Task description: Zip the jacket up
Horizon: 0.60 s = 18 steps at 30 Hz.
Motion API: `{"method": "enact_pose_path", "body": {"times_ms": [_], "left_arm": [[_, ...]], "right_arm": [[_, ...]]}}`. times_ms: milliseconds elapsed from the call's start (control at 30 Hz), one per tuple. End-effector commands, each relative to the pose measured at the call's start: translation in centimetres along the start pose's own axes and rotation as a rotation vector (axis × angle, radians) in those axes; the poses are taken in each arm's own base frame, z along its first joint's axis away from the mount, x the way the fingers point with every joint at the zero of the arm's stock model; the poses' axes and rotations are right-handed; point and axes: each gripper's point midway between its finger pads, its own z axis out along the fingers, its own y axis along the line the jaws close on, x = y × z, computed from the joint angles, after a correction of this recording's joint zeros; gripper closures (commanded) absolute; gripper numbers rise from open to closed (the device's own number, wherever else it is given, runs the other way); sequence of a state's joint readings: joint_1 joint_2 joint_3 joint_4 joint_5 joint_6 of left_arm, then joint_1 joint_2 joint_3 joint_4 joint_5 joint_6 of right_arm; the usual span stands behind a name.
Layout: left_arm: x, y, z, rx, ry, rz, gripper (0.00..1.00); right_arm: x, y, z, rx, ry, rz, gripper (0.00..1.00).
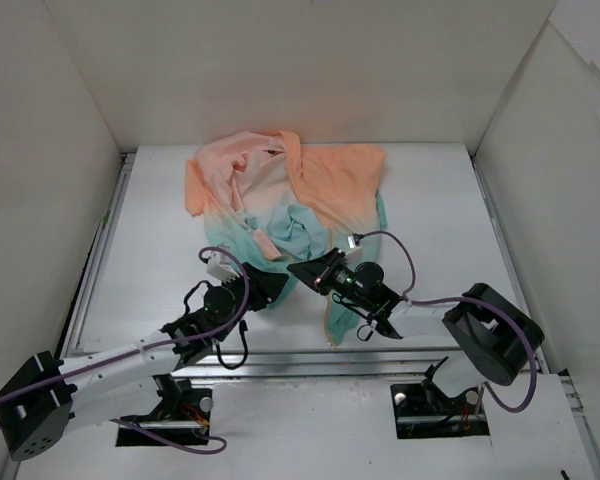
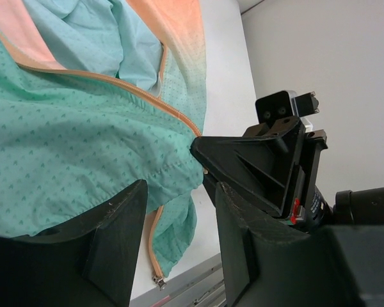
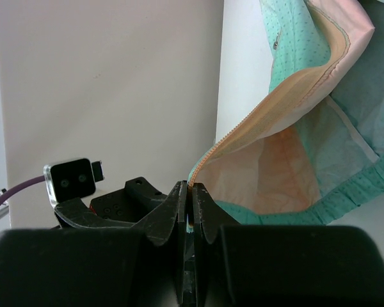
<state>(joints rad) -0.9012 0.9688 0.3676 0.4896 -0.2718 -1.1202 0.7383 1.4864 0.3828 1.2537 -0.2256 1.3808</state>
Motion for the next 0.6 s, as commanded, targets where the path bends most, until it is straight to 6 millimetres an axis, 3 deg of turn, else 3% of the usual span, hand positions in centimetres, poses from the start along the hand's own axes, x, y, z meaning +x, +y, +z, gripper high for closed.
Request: {"method": "enact_pose_path", "body": {"times_ms": [0, 133, 367, 467, 567], "left_arm": [[-1.8, -3.9, 0.4, 0.113, -0.045, -0.059, 0.58], [-2.4, -4.1, 0.9, 0.119, -0.063, -0.054, 0.58], [-3.7, -4.1, 1.3, 0.125, -0.105, -0.05, 0.68], [-3.6, -4.4, 1.4, 0.143, -0.1, -0.048, 0.73], [-3.1, -4.9, 1.5, 0.17, -0.079, -0.052, 0.72]], "right_arm": [[-1.7, 11.3, -2.4, -0.444, -0.077, -0.085, 1.0], [-1.6, 11.5, -2.4, -0.454, -0.076, -0.082, 1.0], [-1.4, 11.4, -2.5, -0.45, -0.067, -0.083, 1.0], [-1.4, 11.2, -2.4, -0.451, -0.064, -0.077, 1.0], [-1.3, 11.3, -2.4, -0.462, -0.061, -0.069, 1.0]]}}
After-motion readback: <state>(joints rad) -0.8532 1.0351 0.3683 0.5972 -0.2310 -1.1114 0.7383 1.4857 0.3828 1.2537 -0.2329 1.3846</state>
